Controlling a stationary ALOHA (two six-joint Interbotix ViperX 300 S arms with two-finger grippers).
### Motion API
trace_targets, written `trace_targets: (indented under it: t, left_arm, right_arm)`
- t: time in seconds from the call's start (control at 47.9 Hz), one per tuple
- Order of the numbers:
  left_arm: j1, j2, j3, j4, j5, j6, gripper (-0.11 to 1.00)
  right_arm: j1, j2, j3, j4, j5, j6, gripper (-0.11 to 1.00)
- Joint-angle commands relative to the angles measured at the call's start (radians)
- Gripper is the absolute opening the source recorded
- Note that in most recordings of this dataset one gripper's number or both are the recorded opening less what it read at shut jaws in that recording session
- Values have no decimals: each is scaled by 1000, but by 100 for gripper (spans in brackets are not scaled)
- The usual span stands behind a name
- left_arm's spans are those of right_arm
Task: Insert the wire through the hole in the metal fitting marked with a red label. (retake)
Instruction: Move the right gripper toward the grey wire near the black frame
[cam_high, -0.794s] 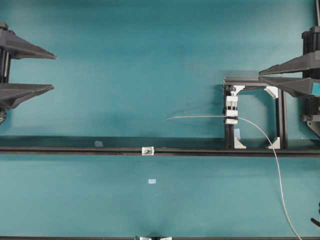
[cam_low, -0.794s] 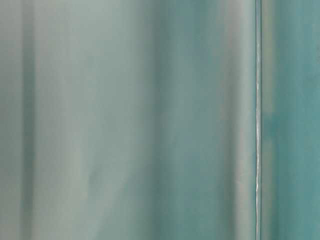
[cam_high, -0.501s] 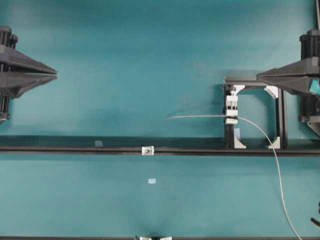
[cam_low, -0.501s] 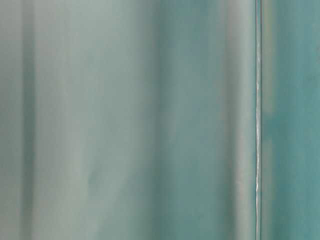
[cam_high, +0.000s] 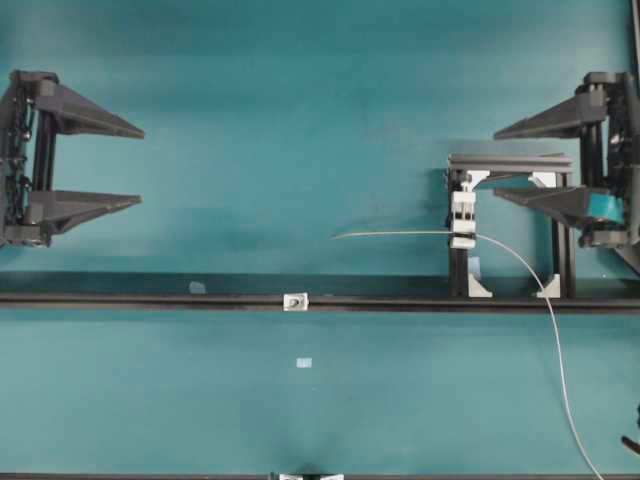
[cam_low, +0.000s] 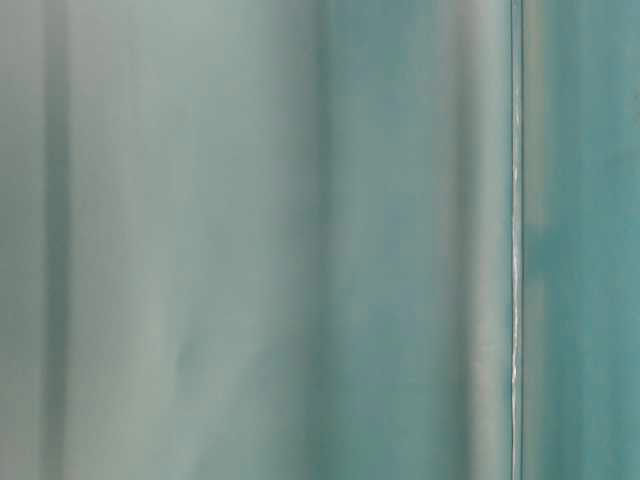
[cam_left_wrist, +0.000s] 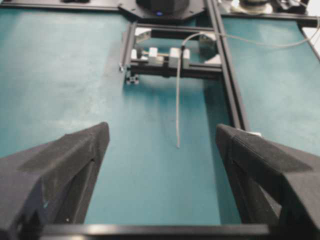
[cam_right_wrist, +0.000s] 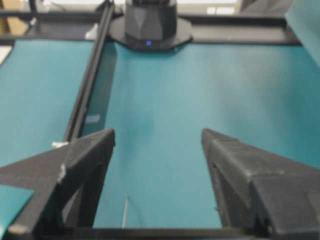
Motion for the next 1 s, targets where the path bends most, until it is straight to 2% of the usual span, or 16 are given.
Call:
trace_targets:
  t: [0.0,0.48,0.982]
  left_arm:
    - [0,18,-9,-2,-21,2,82]
    - [0,204,-5,-5,-51,-8,82]
    - [0,342,-43,-5,-52,-9,81]
  right_arm:
    - [-2,28,-15,3,-11,2,76]
    - [23,189,-18,2,-3,60,76]
    - [40,385,-64,2,-9,63,76]
